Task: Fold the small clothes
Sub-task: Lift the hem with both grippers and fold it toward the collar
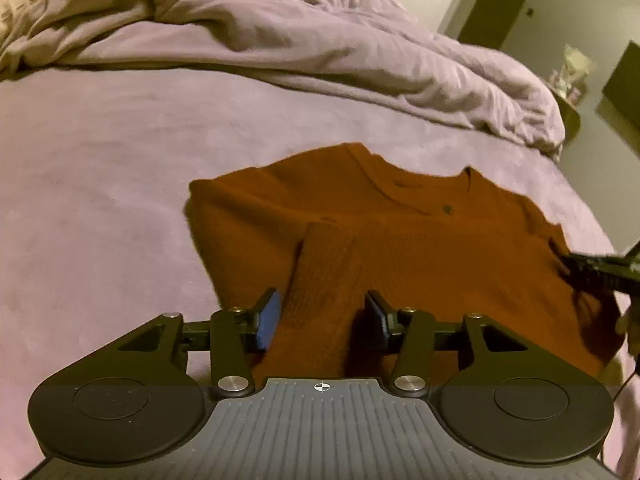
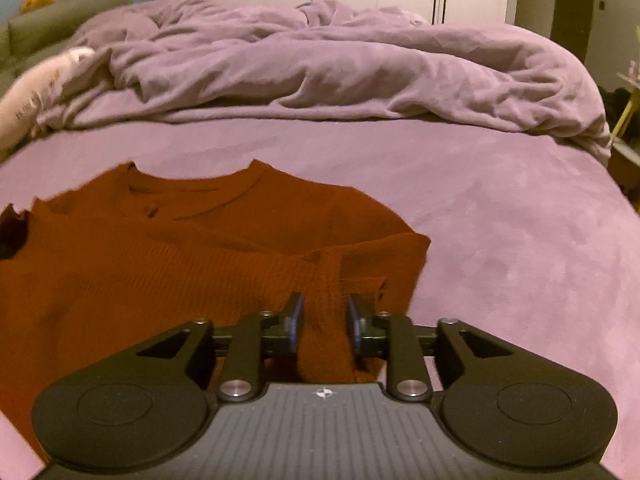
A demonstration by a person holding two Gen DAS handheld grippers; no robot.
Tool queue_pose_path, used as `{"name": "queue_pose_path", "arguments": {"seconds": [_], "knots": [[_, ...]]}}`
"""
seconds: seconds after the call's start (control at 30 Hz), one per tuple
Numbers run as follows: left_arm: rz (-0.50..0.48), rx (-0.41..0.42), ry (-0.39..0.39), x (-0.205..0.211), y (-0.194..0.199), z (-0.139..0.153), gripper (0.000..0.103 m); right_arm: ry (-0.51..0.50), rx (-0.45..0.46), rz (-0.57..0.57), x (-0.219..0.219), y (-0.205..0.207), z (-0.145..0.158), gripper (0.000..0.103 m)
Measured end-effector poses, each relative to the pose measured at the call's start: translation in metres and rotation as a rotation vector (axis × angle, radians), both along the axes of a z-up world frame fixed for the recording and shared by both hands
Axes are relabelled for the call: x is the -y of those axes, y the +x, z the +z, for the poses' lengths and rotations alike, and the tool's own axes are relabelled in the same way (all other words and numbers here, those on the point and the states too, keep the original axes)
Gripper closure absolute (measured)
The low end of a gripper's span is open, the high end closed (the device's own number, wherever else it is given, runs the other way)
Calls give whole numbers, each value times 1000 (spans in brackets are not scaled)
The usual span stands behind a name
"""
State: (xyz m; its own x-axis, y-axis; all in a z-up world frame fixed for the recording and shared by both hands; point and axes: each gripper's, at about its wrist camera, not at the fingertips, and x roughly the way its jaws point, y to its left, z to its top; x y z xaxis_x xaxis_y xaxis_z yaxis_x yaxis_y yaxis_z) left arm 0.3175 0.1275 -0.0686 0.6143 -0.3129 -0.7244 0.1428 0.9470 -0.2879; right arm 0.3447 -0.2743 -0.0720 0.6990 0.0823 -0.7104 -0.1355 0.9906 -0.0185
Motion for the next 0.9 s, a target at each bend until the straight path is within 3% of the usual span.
{"name": "queue_pose_path", "arguments": {"seconds": [0.03,0.2,0.3,0.43,0.53,0.6,0.63,0.7,0.73,0.77,0.9], "knots": [[-7,-4,-4,1,1,1,47,-10,-5,5,-1,1,-1,70],[-41,-1,12,10,-4,3,42,-44,-7,17,-6,4,-6,72],[-63,19,-8,11,-11,8,30,-53,8,30,-9,1,-6,85],[-114,42,14,18,-19,12,14,-69,13,34,-10,0,-9,87],[-128,45,61,23,-19,9,13,-59,6,20,-10,1,-8,86],[-98,47,111,25,-16,5,23,-59,4,20,-11,1,-8,86],[-95,37,116,25,-15,2,39,-63,2,22,-11,1,-8,86],[-81,39,117,23,-13,-1,51,-67,1,25,-12,1,-8,86],[-82,40,111,21,-12,-1,65,-69,0,26,-12,1,-8,86],[-76,43,108,20,-12,0,88,-75,0,29,-13,2,-8,86],[-67,103,118,20,-17,19,94,-113,1,56,-22,0,-5,97]]}}
